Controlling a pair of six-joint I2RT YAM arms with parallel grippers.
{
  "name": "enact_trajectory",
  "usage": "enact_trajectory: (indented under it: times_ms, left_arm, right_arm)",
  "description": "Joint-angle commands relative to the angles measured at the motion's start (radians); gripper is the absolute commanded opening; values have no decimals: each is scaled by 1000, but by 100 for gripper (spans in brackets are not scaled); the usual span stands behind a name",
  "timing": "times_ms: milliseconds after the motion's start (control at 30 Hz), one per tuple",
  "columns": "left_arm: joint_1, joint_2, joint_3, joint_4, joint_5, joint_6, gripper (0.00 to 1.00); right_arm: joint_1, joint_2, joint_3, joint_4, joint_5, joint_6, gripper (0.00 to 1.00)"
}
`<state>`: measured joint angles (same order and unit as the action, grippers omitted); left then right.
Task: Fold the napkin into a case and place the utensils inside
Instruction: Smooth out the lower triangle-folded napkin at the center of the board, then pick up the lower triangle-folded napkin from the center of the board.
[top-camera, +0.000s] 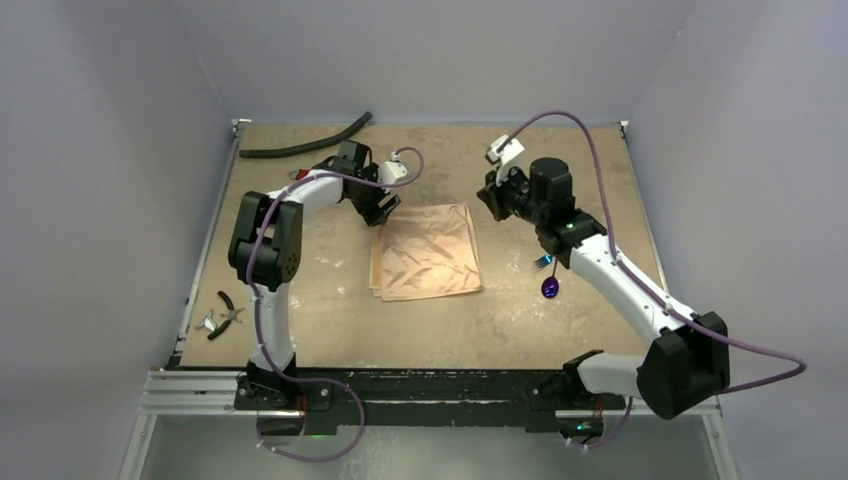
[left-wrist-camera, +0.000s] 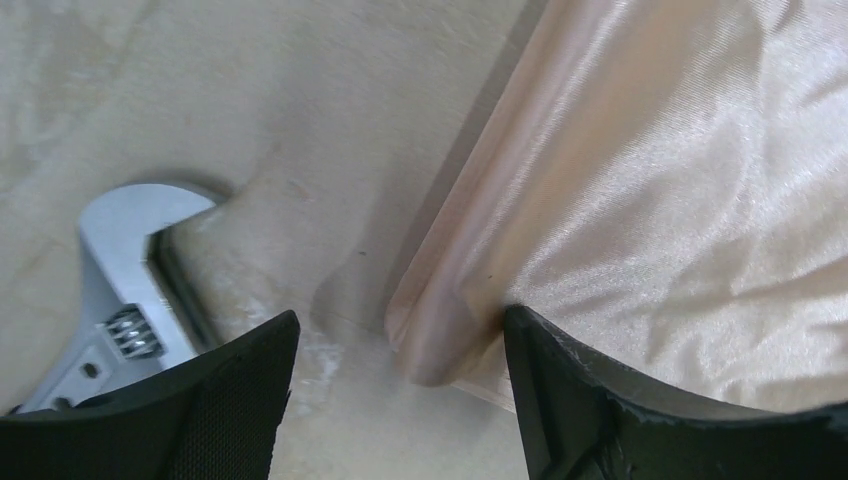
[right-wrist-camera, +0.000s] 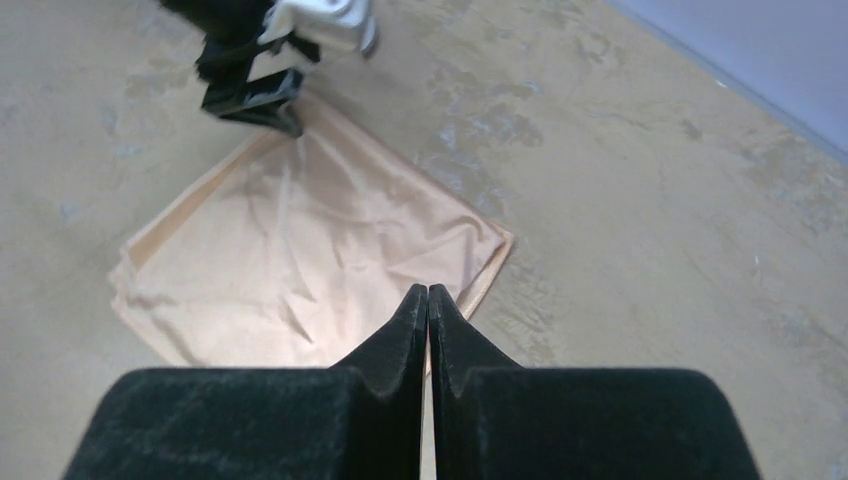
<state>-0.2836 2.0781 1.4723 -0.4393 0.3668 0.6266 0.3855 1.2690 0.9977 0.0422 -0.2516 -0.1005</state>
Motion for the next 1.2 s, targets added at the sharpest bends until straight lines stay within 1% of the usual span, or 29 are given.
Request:
enact_trajectory:
  times_ms: [0, 100, 167, 233, 300, 433, 500, 533, 600, 700, 767, 833, 867, 967, 1033, 1167]
  left_arm:
    - [1, 9, 36, 116, -76, -73, 73]
    - [1, -2, 40, 105, -43, -78, 76]
    - [1, -24, 39, 93, -23, -79, 83]
    - [2, -63, 41, 88, -12, -79, 90]
    - [10, -113, 48, 87, 9, -78, 96]
    - [46, -239, 50, 43, 148, -29, 98]
    - [55, -312, 10, 10, 215, 41, 99]
    - [56, -349, -17, -23, 251, 102, 98]
    - [57, -410, -106, -117, 327, 250, 99]
    - [49, -463, -227, -304, 394, 514, 98]
    - [40, -491, -316, -328, 391, 598, 99]
    - [33, -515, -391, -288, 386, 633, 99]
    - [30, -523, -421, -259, 384, 639, 99]
    - [3, -526, -481, -178, 360, 670, 99]
    - [-17, -506, -489, -155, 355, 681, 99]
    - [-64, -458, -472, -176, 357, 711, 99]
  right_arm:
    - [64, -3, -20, -70, 52, -149, 6]
    - [89, 20, -12, -119, 27, -191, 14]
    - [122, 35, -12, -151, 14, -246, 23]
    - [170, 43, -14, -187, 40, -319, 31]
    - [215, 55, -14, -233, 69, -400, 37]
    - [263, 77, -35, -331, 139, -533, 44]
    - [276, 77, -53, -348, 143, -565, 47]
    - [280, 77, -66, -352, 143, -575, 47]
    - [292, 75, -101, -344, 140, -593, 50]
    - [303, 67, -174, -283, 142, -613, 54]
    - [304, 63, -214, -236, 128, -617, 57]
    - [306, 62, -249, -189, 116, -620, 59]
    - [308, 62, -268, -165, 117, -624, 61]
    - [309, 71, -314, -82, 122, -626, 62]
    - [309, 91, -329, -48, 126, -634, 63]
    - [310, 145, -329, 20, 109, -637, 63]
